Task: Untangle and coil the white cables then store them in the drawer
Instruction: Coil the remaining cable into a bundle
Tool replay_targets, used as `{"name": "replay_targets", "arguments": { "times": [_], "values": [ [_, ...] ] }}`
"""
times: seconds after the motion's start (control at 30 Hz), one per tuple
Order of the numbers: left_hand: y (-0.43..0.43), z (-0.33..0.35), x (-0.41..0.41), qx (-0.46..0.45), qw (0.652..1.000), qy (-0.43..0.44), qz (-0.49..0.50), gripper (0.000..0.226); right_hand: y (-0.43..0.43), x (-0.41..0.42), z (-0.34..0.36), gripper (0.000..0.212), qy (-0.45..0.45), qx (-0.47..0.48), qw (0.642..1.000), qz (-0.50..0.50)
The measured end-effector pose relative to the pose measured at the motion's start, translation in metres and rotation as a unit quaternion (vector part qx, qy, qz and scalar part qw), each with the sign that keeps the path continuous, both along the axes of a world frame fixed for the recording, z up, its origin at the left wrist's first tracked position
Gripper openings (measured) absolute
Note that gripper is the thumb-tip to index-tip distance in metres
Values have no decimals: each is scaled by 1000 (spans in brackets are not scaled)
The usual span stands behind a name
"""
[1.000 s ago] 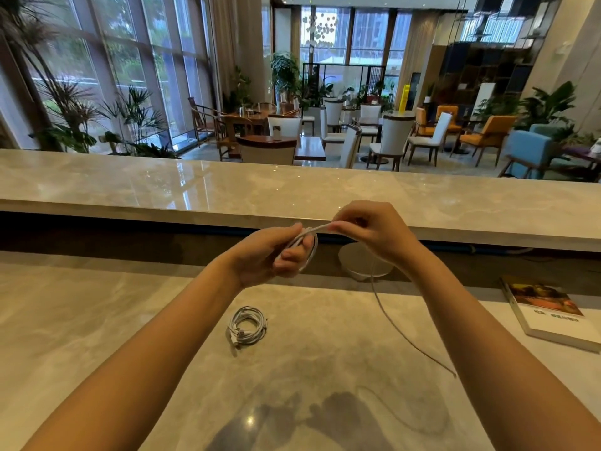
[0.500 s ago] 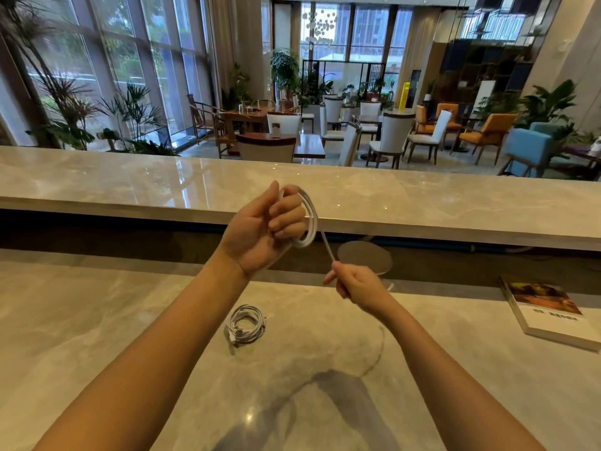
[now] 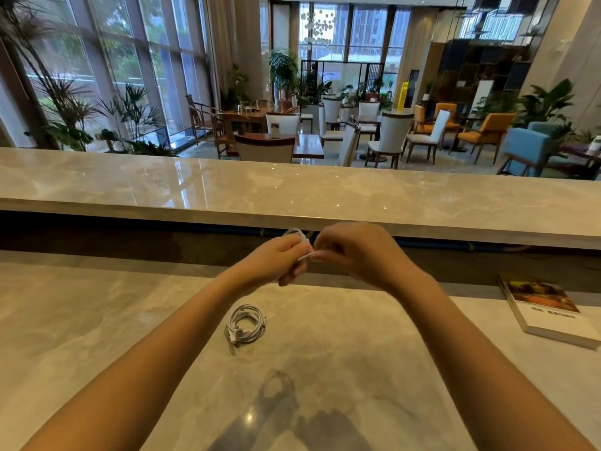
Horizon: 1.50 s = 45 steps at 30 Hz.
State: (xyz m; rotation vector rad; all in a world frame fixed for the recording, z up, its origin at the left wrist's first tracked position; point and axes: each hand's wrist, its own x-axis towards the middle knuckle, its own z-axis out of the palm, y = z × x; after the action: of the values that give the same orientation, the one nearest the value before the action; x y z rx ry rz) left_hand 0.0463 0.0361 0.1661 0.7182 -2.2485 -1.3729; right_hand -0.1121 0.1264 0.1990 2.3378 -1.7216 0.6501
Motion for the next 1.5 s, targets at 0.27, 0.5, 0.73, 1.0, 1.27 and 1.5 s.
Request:
{"name": "replay_targets", "arguments": {
  "times": [0.27,0.5,0.73,1.0,1.27,1.5],
  "values": [
    [-9,1,17,402,852,200,-271,27,-12,-27,-2,21,-117,22,993,-20],
    [-2,-6,14,527,738,274,-321,31,-12,-6,-29,23,-150,32,985,-85],
    [5,-10,13,504,771,299,-249,27,4,10,-27,22,-618,210,757,-23],
    [17,-8,1,324,909,261,6,33,8,14,-36,22,-727,221,650,16],
    [27,-15,-16,-81,973,86,199,23,1,24,-46,15,-810,180,555,-56],
    [13,-27,-12,-63,974,52,212,22,1,25,-45,10,-691,213,686,-80]
  ]
}}
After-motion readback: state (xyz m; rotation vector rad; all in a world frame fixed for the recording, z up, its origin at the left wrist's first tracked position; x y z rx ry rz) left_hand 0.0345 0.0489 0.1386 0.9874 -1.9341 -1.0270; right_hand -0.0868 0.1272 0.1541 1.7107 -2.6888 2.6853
